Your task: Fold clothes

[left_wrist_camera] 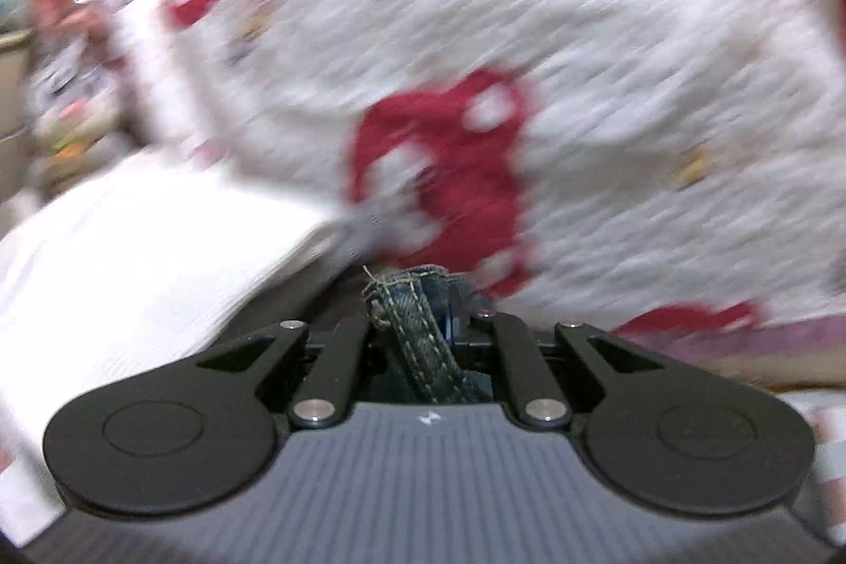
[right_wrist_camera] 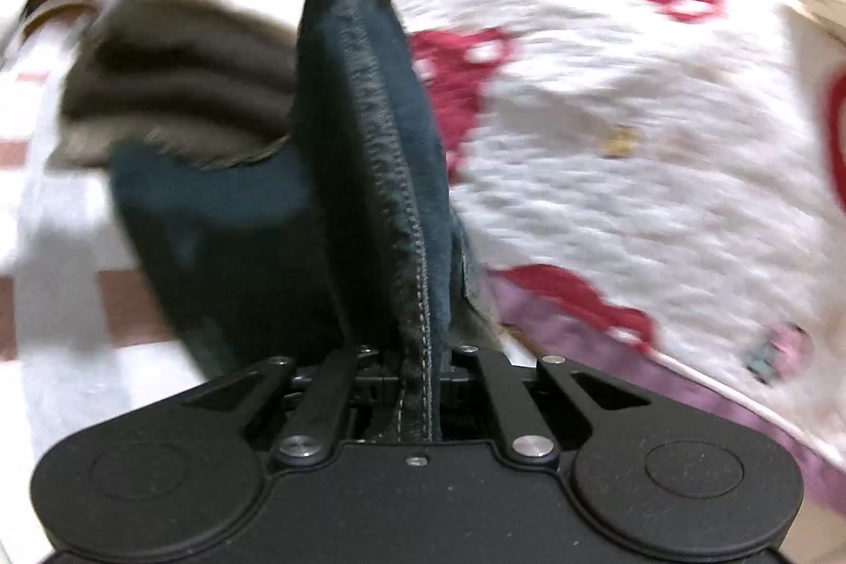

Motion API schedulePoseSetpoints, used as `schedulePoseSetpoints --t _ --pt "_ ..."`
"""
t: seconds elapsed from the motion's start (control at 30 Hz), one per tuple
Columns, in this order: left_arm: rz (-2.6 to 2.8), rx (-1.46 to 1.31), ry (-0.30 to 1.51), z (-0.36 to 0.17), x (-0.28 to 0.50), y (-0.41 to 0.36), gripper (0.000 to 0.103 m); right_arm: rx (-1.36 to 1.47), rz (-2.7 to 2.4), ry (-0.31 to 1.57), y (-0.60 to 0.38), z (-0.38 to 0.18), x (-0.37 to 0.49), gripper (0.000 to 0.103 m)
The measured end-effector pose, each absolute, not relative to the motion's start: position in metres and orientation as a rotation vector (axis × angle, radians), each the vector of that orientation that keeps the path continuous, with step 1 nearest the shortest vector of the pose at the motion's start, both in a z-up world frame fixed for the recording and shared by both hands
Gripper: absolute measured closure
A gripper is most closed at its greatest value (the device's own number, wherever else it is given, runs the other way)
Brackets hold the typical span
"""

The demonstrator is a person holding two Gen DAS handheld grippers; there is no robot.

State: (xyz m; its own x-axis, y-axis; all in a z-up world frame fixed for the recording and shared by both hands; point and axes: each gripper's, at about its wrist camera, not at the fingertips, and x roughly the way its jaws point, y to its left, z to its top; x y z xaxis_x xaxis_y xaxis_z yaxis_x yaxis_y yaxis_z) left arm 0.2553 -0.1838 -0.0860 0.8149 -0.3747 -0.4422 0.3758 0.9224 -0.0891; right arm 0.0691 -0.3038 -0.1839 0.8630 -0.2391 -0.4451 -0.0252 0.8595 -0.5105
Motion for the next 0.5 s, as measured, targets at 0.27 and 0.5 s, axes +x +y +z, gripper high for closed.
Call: schedulePoseSetpoints --t 0.27,0.5 --pt "-0.316 -0.076 0.666 -0.177 0.269 -0.139 0.094 -0.697 -0.112 0.654 -0.294 -0.226 0.042 0.054" --pt "-0.314 -0.013 0.661 -0.184 0.271 -0.142 0.093 -0.669 -0.322 0.763 -0.359 -0.227 -0.034 0.053"
